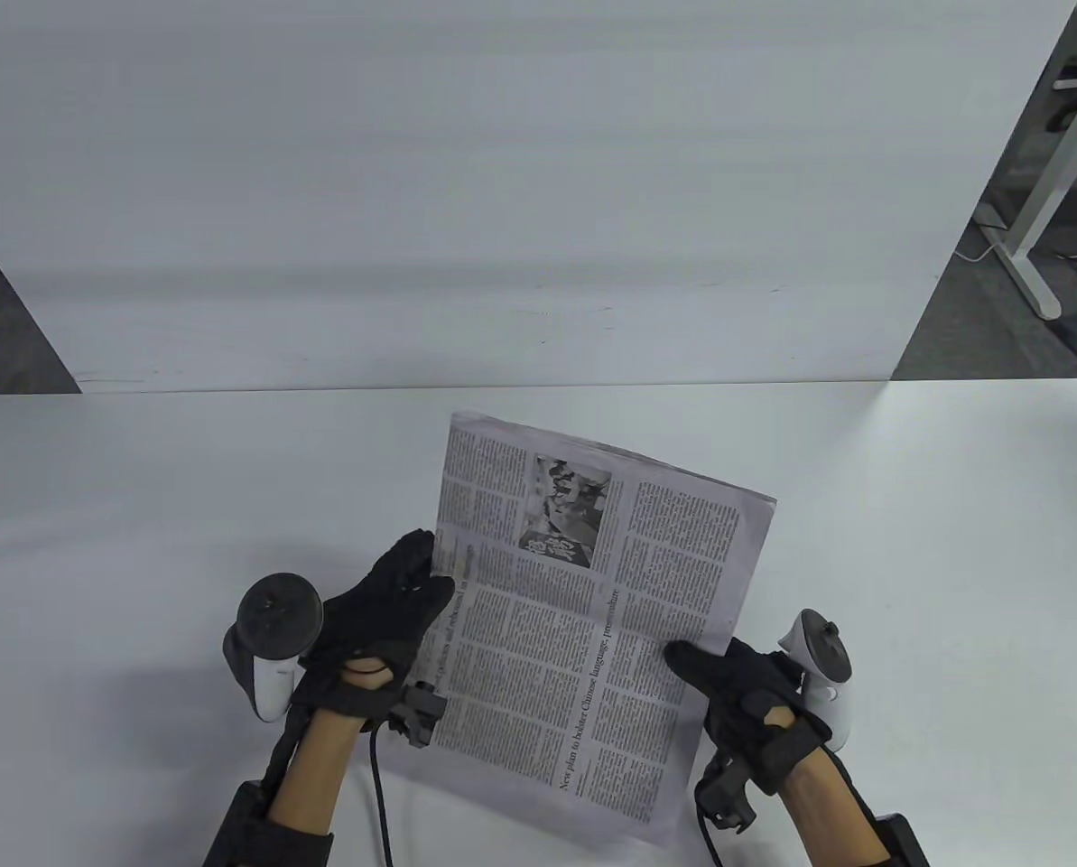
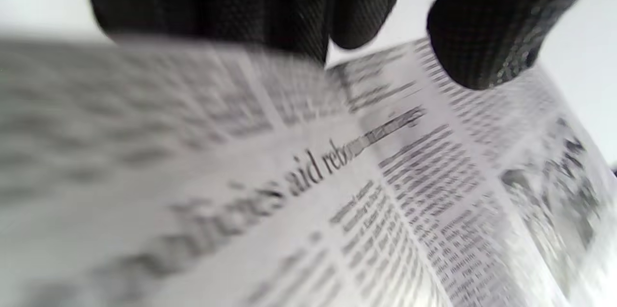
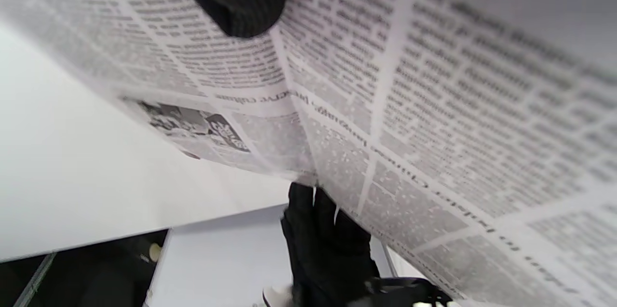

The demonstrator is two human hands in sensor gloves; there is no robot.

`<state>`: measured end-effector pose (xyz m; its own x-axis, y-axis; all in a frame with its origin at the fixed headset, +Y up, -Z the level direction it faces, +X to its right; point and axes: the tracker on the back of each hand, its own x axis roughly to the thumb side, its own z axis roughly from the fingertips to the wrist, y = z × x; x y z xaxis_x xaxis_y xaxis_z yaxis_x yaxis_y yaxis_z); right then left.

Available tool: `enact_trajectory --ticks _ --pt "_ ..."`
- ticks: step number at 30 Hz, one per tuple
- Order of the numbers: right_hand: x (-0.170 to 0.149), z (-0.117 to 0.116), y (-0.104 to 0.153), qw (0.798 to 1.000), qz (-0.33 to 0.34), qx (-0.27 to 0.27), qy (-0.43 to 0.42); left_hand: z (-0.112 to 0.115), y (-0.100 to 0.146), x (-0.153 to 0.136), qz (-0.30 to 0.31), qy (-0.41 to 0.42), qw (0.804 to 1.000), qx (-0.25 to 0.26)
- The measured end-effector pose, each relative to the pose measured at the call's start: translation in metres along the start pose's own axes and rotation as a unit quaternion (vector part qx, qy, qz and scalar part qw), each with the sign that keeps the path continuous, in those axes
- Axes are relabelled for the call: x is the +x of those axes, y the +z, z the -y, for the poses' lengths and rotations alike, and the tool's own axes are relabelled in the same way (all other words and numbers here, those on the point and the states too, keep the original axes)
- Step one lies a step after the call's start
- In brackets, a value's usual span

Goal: Unfold folded newspaper and lay flat

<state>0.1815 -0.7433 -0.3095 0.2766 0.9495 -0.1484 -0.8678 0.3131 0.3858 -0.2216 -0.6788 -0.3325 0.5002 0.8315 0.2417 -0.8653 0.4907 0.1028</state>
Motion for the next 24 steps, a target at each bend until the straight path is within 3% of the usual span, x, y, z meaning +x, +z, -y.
enact_trajectory --ticks 6,10,12,16,18,22,24 --pt "0.006 0.024 0.007 0.997 -0.003 -0.058 -0.052 0.024 0.015 0.044 0.177 -0.115 0.977 -0.028" --pt "0.005 0.042 0.011 0.991 0.000 -0.093 -0.098 0.059 0.032 0.072 0.270 -0.195 0.939 -0.088" --pt "0.003 0.048 0.012 0.987 -0.008 -0.104 -0.120 0.083 0.043 0.081 0.312 -0.248 0.909 -0.119" --pt "-0.002 0.055 0.014 0.982 -0.018 -0.121 -0.145 0.124 0.060 0.085 0.363 -0.315 0.860 -0.170" --pt "-0.003 0.056 0.014 0.981 -0.021 -0.124 -0.148 0.136 0.063 0.085 0.372 -0.332 0.846 -0.186" --pt "-0.004 0.055 0.014 0.980 -0.025 -0.122 -0.158 0.152 0.065 0.081 0.378 -0.348 0.835 -0.199" --pt "-0.004 0.054 0.014 0.979 -0.026 -0.122 -0.161 0.154 0.066 0.081 0.383 -0.351 0.835 -0.179"
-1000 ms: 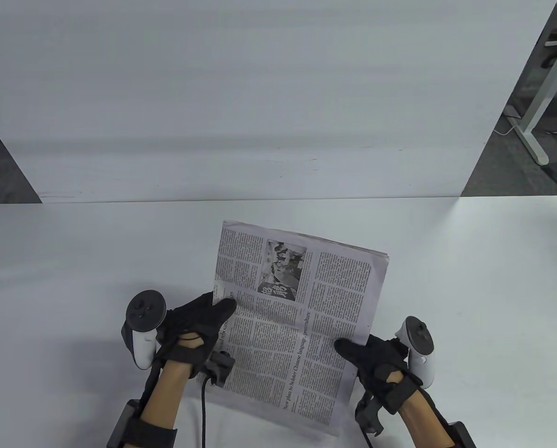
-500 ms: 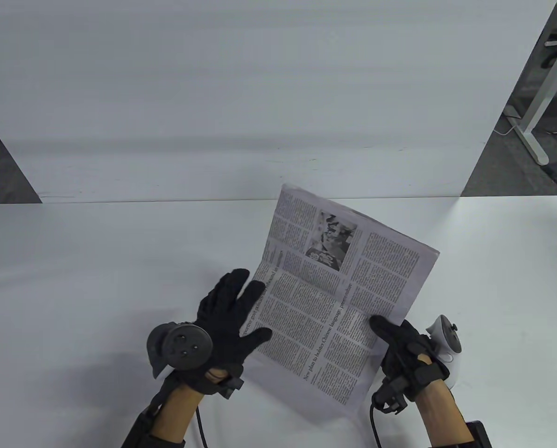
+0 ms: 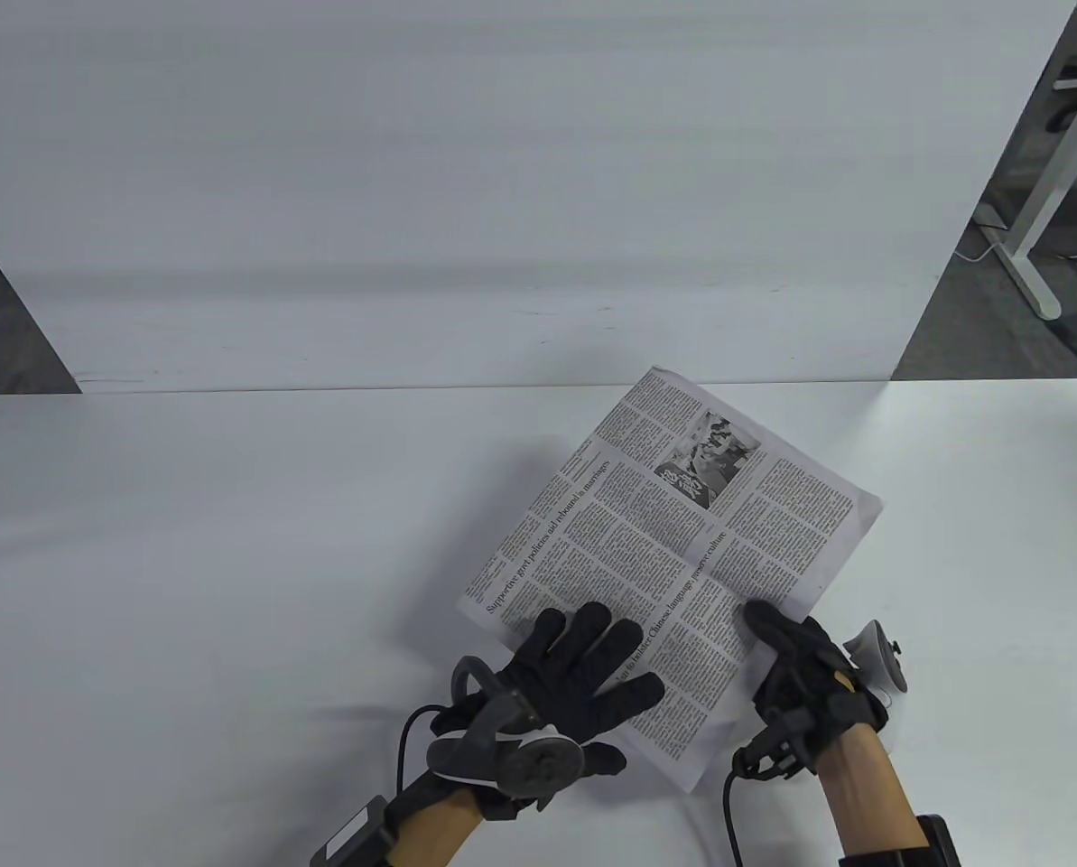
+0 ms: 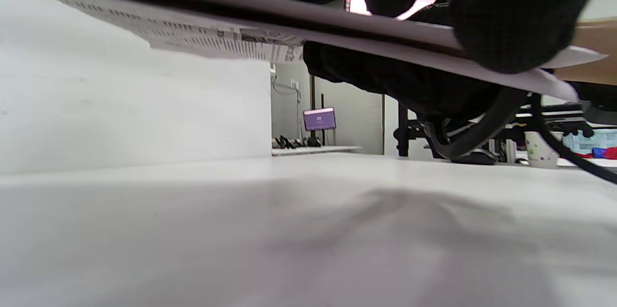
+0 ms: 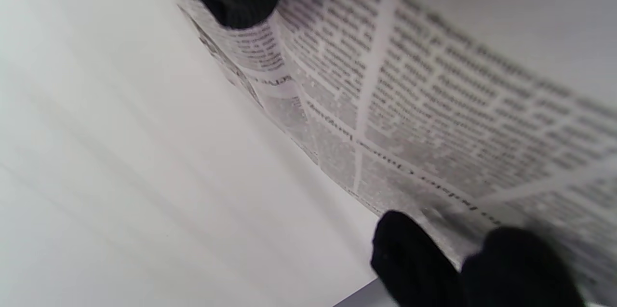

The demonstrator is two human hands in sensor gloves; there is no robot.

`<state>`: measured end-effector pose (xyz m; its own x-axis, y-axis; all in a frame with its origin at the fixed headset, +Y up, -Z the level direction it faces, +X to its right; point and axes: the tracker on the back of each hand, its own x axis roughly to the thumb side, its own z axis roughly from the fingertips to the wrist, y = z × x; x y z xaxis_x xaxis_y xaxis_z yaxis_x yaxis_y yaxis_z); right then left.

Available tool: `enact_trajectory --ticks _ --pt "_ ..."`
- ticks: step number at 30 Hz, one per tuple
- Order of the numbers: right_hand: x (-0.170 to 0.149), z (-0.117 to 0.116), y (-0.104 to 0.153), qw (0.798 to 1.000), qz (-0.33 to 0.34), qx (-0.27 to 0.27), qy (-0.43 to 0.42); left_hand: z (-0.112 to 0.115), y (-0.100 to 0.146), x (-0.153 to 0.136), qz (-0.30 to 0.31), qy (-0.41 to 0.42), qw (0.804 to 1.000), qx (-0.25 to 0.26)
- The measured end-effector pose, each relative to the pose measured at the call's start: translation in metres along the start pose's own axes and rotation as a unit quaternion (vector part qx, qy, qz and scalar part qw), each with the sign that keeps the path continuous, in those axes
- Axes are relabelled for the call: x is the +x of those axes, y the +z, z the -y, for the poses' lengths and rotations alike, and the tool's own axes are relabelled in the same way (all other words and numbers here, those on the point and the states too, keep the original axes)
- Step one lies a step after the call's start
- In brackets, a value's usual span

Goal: Unfold folded newspaper and lay flat

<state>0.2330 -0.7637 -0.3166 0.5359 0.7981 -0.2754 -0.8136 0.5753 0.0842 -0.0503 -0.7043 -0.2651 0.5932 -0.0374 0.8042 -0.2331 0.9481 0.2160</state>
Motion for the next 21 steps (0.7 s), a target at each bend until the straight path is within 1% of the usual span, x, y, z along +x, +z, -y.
enact_trajectory --ticks 1,3,5,7,9,11,12,13,15,17,19,21 --pt "0.000 0.000 0.000 1.000 -0.001 0.000 -0.001 0.001 -0.001 0.000 0.001 -0.001 1.000 -0.001" --pt "-0.002 0.000 0.000 1.000 -0.005 0.001 -0.009 0.002 -0.001 0.001 -0.002 -0.013 1.000 0.016" --pt "-0.004 -0.001 0.000 1.000 -0.009 0.003 -0.017 0.000 -0.001 0.002 0.003 -0.025 0.999 0.046" --pt "-0.005 -0.002 0.000 1.000 -0.011 0.002 -0.020 -0.002 0.001 0.002 0.008 -0.026 0.996 0.088" --pt "-0.006 -0.004 0.000 1.000 -0.013 0.006 -0.027 -0.004 0.001 0.002 0.000 -0.019 0.994 0.111" --pt "-0.007 -0.007 0.000 0.999 -0.011 0.020 -0.032 -0.008 0.000 -0.004 -0.033 0.007 0.992 0.124" --pt "-0.007 -0.010 0.000 0.999 -0.007 0.038 -0.034 -0.010 0.000 -0.011 -0.064 0.056 0.987 0.134" --pt "-0.007 -0.012 0.000 0.998 -0.004 0.049 -0.031 -0.011 0.000 -0.015 -0.085 0.087 0.983 0.136" --pt "-0.007 -0.018 0.000 0.997 0.006 0.076 -0.026 -0.013 0.000 -0.029 -0.140 0.196 0.961 0.137" --pt "-0.008 -0.024 0.001 0.994 0.016 0.109 -0.022 -0.015 0.002 -0.040 -0.173 0.268 0.936 0.147" --pt "-0.010 -0.035 0.002 0.987 0.025 0.156 -0.018 -0.015 0.004 -0.049 -0.200 0.324 0.912 0.153" --pt "-0.011 -0.044 0.003 0.980 0.024 0.196 -0.016 -0.014 0.006 -0.055 -0.222 0.347 0.898 0.154"
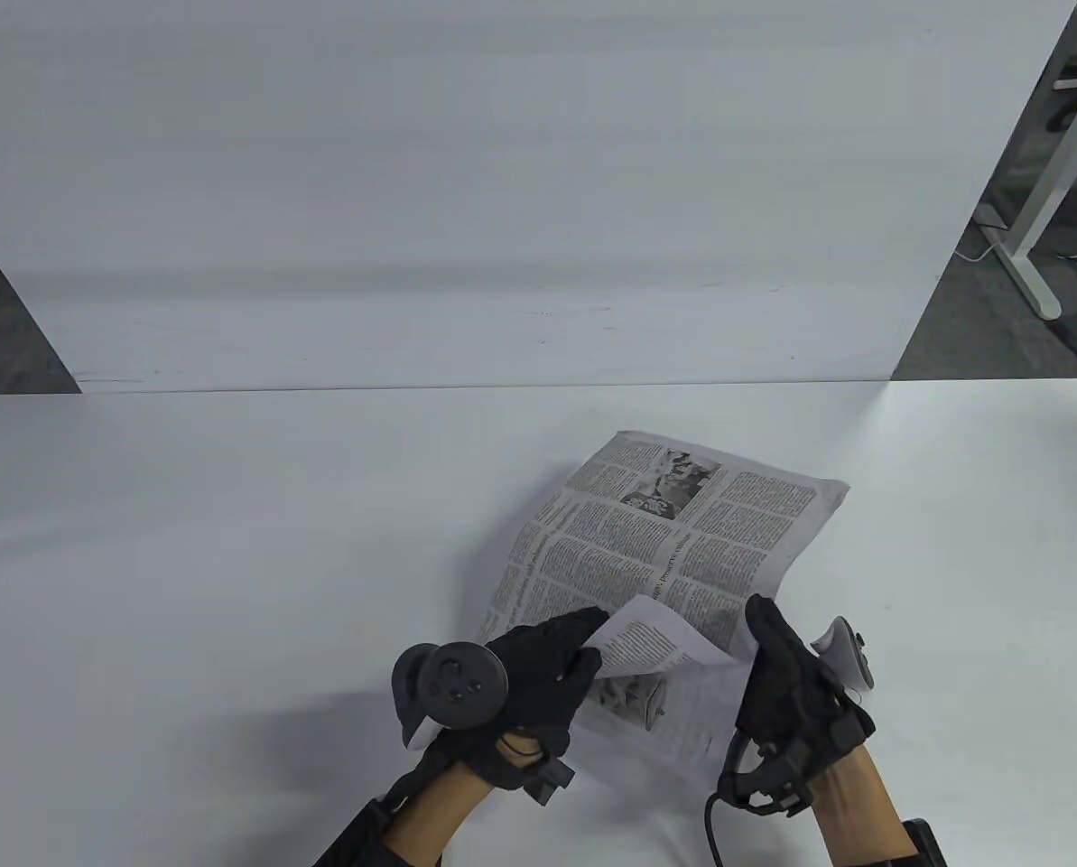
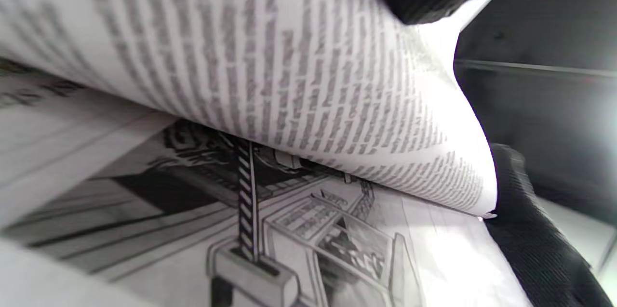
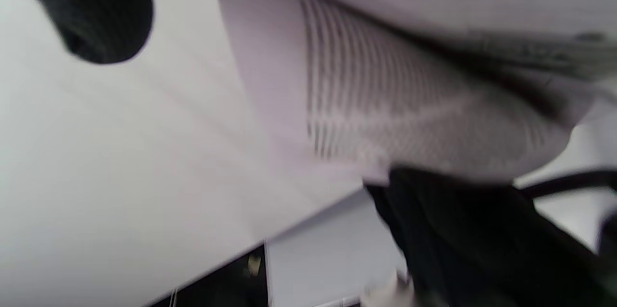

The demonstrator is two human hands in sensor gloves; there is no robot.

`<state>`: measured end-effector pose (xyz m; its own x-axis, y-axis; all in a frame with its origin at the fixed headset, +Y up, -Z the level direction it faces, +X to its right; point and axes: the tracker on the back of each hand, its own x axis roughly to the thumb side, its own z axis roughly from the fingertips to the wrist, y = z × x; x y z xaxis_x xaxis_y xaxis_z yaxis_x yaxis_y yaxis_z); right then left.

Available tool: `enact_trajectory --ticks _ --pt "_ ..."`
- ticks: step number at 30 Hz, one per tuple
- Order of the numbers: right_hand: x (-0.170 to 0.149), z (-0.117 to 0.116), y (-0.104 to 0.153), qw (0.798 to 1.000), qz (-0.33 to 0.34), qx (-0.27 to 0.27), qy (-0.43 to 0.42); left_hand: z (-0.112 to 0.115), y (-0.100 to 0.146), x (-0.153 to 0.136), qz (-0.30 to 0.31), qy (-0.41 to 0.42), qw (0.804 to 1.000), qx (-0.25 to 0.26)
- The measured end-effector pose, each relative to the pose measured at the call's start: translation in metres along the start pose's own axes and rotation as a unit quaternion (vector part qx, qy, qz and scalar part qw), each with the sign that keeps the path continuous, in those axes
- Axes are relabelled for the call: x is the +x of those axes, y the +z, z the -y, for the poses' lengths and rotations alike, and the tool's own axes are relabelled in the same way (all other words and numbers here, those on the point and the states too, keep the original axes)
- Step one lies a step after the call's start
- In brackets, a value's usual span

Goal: Unfold folded newspaper and lay flat

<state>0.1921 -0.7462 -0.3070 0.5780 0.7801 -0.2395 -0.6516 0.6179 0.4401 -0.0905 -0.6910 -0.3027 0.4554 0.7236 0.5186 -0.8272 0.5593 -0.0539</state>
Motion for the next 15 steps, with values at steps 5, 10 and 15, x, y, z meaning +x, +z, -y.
enact_trajectory --ticks 5,10,15 --pt "0.000 -0.021 -0.002 0.997 -0.003 0.015 0.075 -0.005 -0.001 -0.012 -0.048 0.056 0.997 0.008" --pt "-0.001 -0.028 -0.004 0.995 -0.006 -0.011 0.100 -0.005 0.000 -0.017 -0.068 0.090 0.994 0.002" --pt "0.004 -0.024 -0.003 0.993 0.004 -0.047 0.109 -0.016 -0.001 -0.019 -0.069 0.124 0.989 0.028"
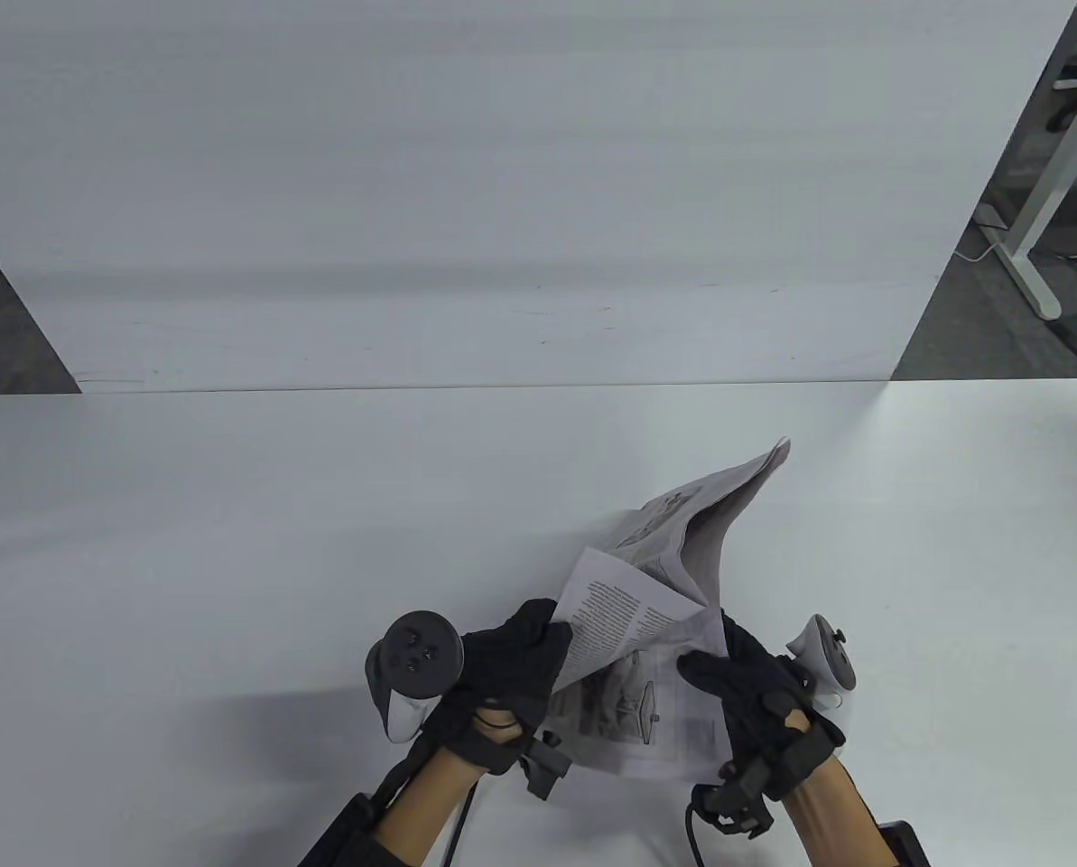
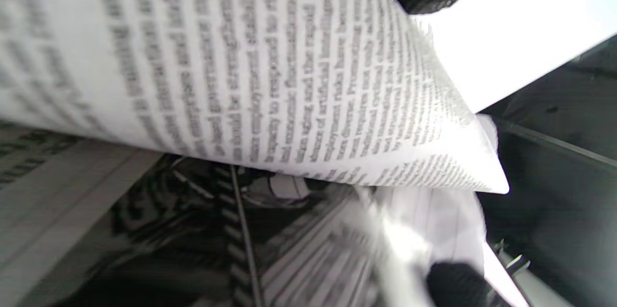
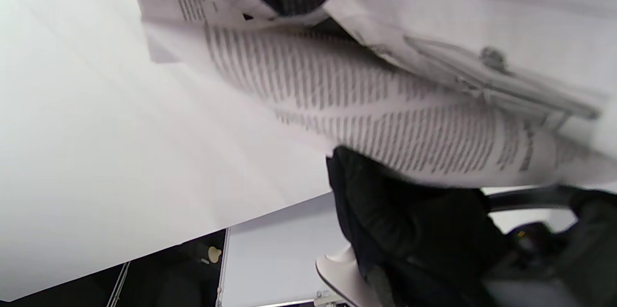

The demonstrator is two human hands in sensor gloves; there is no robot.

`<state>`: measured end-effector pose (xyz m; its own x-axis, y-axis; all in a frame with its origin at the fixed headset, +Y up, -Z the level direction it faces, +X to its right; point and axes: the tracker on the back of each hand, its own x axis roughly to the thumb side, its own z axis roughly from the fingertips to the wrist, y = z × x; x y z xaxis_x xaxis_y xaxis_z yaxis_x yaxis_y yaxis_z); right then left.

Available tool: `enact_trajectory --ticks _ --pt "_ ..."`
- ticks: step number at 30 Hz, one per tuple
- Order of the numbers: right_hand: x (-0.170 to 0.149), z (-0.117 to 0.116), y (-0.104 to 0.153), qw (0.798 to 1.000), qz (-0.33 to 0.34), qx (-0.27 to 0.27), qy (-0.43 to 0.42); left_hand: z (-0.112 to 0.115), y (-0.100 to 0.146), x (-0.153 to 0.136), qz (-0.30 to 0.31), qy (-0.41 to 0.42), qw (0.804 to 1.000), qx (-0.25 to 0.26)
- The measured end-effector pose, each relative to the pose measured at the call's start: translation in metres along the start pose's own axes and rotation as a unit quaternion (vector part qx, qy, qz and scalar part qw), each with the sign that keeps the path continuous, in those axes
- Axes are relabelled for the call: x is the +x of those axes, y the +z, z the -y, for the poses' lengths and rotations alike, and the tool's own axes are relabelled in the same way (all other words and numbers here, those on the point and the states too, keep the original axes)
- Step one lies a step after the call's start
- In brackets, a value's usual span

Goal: Unfold folded newspaper and lay flat

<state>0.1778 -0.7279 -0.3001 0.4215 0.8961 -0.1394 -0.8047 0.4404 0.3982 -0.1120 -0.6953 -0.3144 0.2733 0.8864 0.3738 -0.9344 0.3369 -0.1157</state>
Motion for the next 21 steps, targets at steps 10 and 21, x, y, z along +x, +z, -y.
enact_trajectory --ticks 10,21 --pt "0.024 0.031 0.010 0.997 0.031 -0.072 0.006 -0.091 0.007 -0.007 0.019 0.021 0.979 0.203" --pt "0.037 0.068 0.021 0.990 0.076 -0.107 -0.059 -0.161 0.030 -0.065 -0.130 0.078 0.925 0.348"
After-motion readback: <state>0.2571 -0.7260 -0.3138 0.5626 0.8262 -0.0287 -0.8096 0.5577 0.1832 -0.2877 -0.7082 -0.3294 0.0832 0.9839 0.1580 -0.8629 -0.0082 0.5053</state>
